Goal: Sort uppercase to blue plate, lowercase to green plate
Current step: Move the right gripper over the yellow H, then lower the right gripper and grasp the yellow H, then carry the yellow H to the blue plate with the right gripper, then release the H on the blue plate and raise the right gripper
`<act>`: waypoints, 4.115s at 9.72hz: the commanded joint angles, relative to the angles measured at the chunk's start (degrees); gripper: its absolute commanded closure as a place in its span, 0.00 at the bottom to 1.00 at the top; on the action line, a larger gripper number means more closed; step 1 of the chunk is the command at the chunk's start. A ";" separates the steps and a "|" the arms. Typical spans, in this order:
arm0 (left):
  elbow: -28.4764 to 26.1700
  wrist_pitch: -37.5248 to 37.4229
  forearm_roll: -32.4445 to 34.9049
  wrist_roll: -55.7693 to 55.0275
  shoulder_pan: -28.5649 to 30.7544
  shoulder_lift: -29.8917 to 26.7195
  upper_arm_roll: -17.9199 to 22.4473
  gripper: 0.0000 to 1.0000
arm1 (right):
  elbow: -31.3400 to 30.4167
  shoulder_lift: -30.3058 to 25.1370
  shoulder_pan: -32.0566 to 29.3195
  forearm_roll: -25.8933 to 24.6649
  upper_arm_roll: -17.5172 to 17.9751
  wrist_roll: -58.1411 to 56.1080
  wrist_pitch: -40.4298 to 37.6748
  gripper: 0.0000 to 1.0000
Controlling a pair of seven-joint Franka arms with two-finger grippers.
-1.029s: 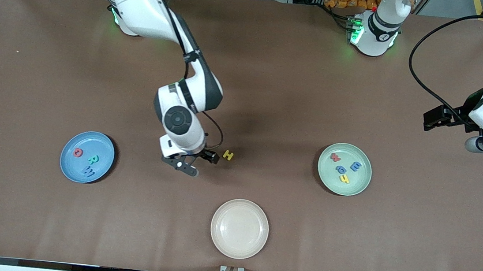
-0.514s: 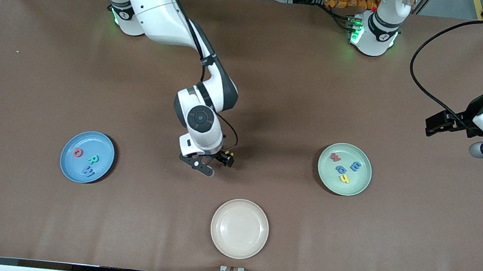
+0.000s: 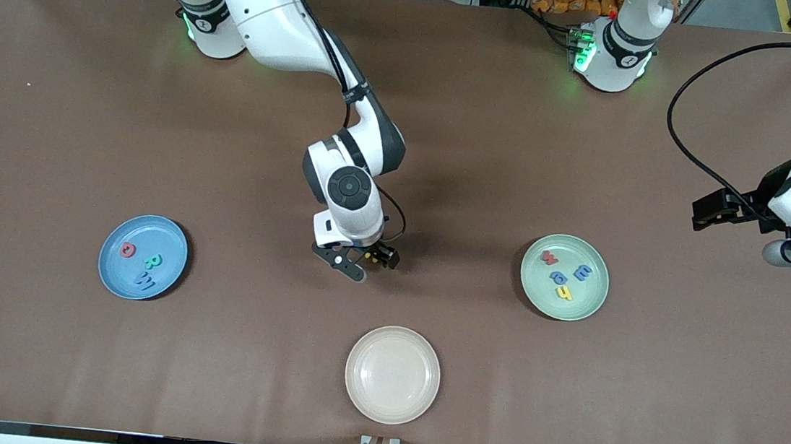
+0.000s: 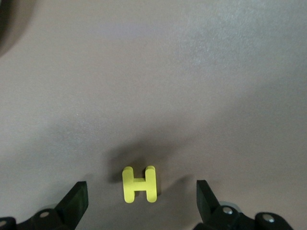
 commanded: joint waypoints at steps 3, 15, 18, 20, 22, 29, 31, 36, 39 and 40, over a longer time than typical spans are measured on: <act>1.27 0.69 -1.17 -0.59 -0.17 0.57 0.08 0.00 | 4.85 3.99 0.51 0.20 0.03 3.37 -0.94 0.00; 1.00 1.84 -2.31 0.99 0.96 0.83 0.51 0.00 | 4.93 0.57 0.16 -5.49 -3.55 1.36 -5.92 1.00; 0.91 1.84 -2.66 6.36 3.08 0.83 0.52 0.00 | 4.85 -1.71 -1.86 -5.16 -8.93 -10.74 -10.94 1.00; 0.91 1.84 -2.57 6.44 3.17 0.83 0.52 0.00 | 4.32 -3.12 -5.18 -5.07 -11.04 -19.00 -14.28 1.00; 0.91 1.84 -2.57 6.01 2.82 0.83 0.52 0.00 | 3.01 -4.88 -10.37 -4.98 -11.05 -27.26 -14.91 1.00; -0.31 0.79 -1.25 6.09 2.55 -0.04 -0.10 0.00 | -10.43 -15.78 -25.13 -4.89 -11.05 -61.01 -13.60 1.00; -3.02 -0.36 -1.26 5.91 2.64 -2.06 -0.54 0.00 | -11.76 -15.35 -30.76 -2.89 -10.78 -71.73 -13.59 1.00; -5.68 -2.99 -1.87 7.23 2.81 -10.94 -1.50 0.00 | -16.94 -14.99 -33.68 3.25 -9.03 -78.63 -13.69 0.01; -5.50 -3.26 -2.22 6.27 2.81 -11.65 -3.00 0.00 | -17.04 -18.14 -37.89 2.06 -4.46 -78.72 -13.33 0.00; -5.50 -3.35 -2.31 6.35 2.90 -11.83 -3.00 0.00 | -17.04 -20.07 -39.82 -1.87 -2.28 -78.46 -13.24 0.00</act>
